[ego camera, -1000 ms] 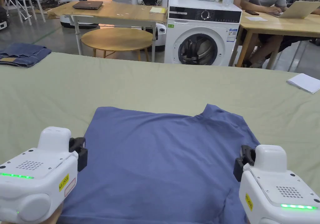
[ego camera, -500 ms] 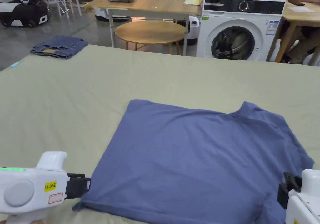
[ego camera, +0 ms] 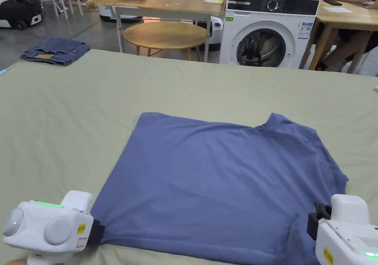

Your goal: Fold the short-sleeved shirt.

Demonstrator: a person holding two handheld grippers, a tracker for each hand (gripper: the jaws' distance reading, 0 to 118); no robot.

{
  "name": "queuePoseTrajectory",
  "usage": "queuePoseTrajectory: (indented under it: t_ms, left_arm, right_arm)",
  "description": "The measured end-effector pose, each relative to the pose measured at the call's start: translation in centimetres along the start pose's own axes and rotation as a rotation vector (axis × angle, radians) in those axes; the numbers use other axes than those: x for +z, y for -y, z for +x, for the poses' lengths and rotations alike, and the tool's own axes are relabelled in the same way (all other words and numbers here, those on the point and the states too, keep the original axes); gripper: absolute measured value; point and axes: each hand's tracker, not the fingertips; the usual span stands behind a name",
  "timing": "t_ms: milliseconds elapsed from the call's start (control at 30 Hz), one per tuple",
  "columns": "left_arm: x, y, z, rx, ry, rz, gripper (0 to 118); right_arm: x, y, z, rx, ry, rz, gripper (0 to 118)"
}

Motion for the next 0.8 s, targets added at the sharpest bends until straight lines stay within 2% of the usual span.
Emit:
queuePoseTrajectory:
  t_ms: [67,100,233,367,433,467,500,533,567,767,800]
  left_arm:
    - [0.3,-0.3,0.5,-0.038,0.006,-0.001,7]
    - [0.3,-0.3,0.4,-0.041,0.011,-0.002,4]
    - [0.4,0.0,-0.3,-0.037,0.045,0.002,2]
    - [1.4,0.5,-1.5,0.033,0.106,0.039,2]
    - [1.6,0.6,-1.7,0.041,0.118,0.044,2]
    - [1.7,0.7,-1.8,0.045,0.121,0.048,2]
    - [1.8,0.9,-1.8,0.049,0.126,0.051,2]
    - [1.9,0.9,-1.7,0.051,0.126,0.057,2]
    - [1.9,0.9,-1.7,0.047,0.125,0.058,2]
    - [1.8,1.0,-1.4,0.044,0.122,0.056,2]
    - [1.7,1.1,-1.4,0.046,0.122,0.057,2]
  right_arm:
    - [0.2,0.1,0.4,-0.001,0.001,-0.009,0]
    - [0.3,0.1,0.6,-0.001,0.001,-0.011,0]
    - [1.6,-0.2,2.1,0.015,0.028,-0.028,0]
    - [2.5,-0.3,5.1,0.031,0.067,-0.096,0]
    - [2.5,0.0,6.8,0.030,0.084,-0.164,9]
    - [2.5,0.3,7.6,0.018,0.090,-0.181,20]
    - [2.4,0.7,8.3,0.008,0.091,-0.219,39]
    - [2.3,1.3,8.9,-0.007,0.083,-0.247,52]
    - [2.0,1.8,9.3,-0.008,0.076,-0.277,58]
    - [-1.0,5.6,9.7,-0.010,0.028,-0.480,58]
    - [-1.3,6.1,9.7,-0.030,0.010,-0.494,53]
